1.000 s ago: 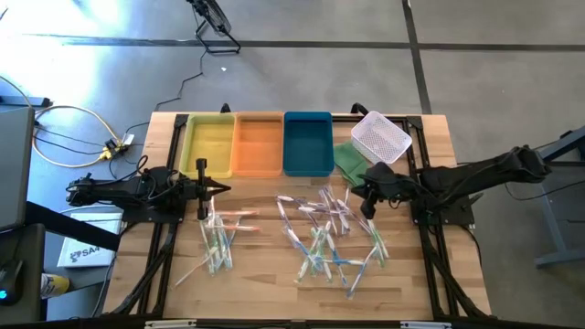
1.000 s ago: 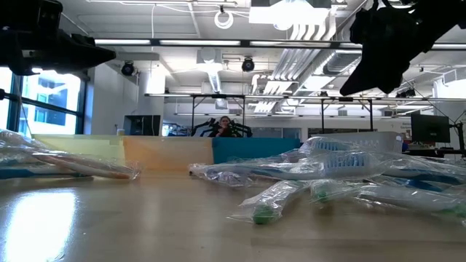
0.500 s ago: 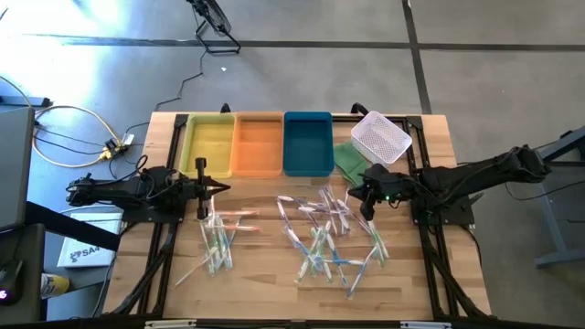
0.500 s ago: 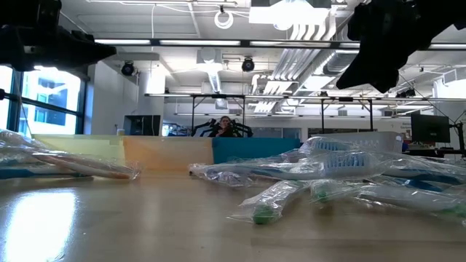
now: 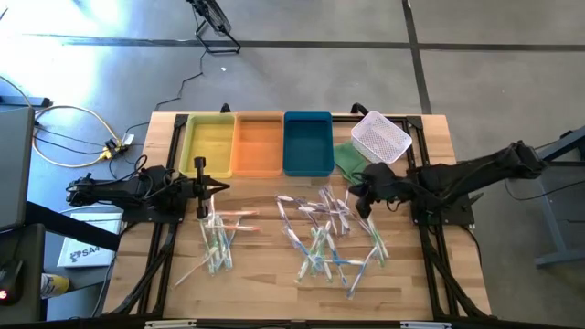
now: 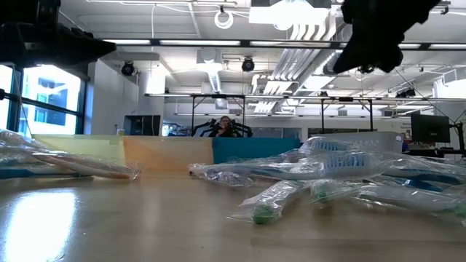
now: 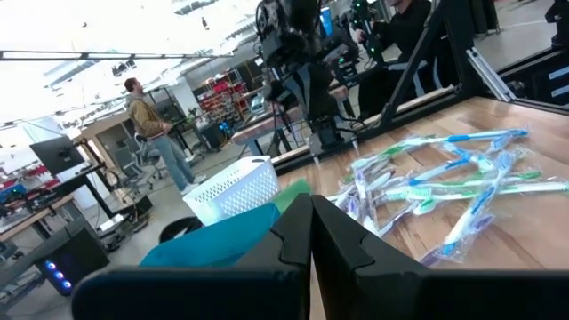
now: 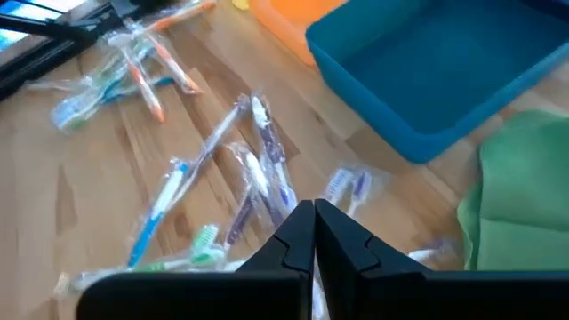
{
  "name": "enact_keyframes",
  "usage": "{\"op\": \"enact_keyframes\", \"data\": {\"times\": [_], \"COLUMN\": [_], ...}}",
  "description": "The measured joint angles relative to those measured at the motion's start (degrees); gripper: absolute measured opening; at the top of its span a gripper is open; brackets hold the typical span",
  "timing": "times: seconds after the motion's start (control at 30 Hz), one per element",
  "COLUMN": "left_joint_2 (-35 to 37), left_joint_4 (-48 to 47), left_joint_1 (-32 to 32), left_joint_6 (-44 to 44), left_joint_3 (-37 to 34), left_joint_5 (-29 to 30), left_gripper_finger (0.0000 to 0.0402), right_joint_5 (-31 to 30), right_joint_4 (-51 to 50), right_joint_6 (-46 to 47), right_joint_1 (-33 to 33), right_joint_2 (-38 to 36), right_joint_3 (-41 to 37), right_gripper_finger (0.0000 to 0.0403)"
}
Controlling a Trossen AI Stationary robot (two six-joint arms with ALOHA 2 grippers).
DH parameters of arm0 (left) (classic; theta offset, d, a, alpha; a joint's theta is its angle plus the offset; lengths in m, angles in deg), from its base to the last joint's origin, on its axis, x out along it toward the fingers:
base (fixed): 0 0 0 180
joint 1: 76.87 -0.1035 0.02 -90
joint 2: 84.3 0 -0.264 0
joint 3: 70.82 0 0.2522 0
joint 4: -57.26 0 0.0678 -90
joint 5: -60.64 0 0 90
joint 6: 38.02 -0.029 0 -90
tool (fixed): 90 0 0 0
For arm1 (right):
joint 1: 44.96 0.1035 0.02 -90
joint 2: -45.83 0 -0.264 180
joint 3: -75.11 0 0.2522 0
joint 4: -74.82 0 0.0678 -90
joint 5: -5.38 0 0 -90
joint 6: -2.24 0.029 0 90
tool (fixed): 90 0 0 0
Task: Pick & Place Toothbrushes
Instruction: Put the green toothbrush into the white bin
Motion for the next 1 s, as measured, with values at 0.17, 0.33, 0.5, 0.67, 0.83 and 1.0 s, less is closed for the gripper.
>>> {"op": "enact_keyframes", "data": {"times": [0.17,0.33,0.5,0.67,0.83,1.0], "left_joint_2": [0.0,0.0,0.0,0.0,0.0,0.0], "left_joint_4": [-0.1,-0.2,-0.4,-0.4,-0.4,-0.4], "left_joint_1": [0.0,0.0,0.0,0.0,0.0,0.0], "left_joint_6": [1.7,2.7,2.7,2.7,2.7,2.7], "left_joint_3": [0.0,0.0,0.0,0.0,0.0,0.0], "left_joint_5": [0.0,0.0,0.0,0.0,0.0,0.0], "left_gripper_finger": [0.0,0.0,0.0,0.0,0.0,0.0], "right_joint_5": [-6.4,-6.4,-0.2,9.5,13.0,14.3], "right_joint_4": [-7.5,-15.2,-25.7,-31.7,-31.4,-31.8], "right_joint_6": [6.7,14.9,26.1,30.4,28.9,30.0], "right_joint_1": [3.5,6.3,7.5,7.5,7.5,7.4], "right_joint_2": [5.6,9.9,12.2,13.5,13.5,13.6], "right_joint_3": [6.7,9.7,9.8,9.8,9.8,9.8], "right_gripper_finger": [0.0004,0.0003,0.0003,0.0003,0.0004,0.0032]}}
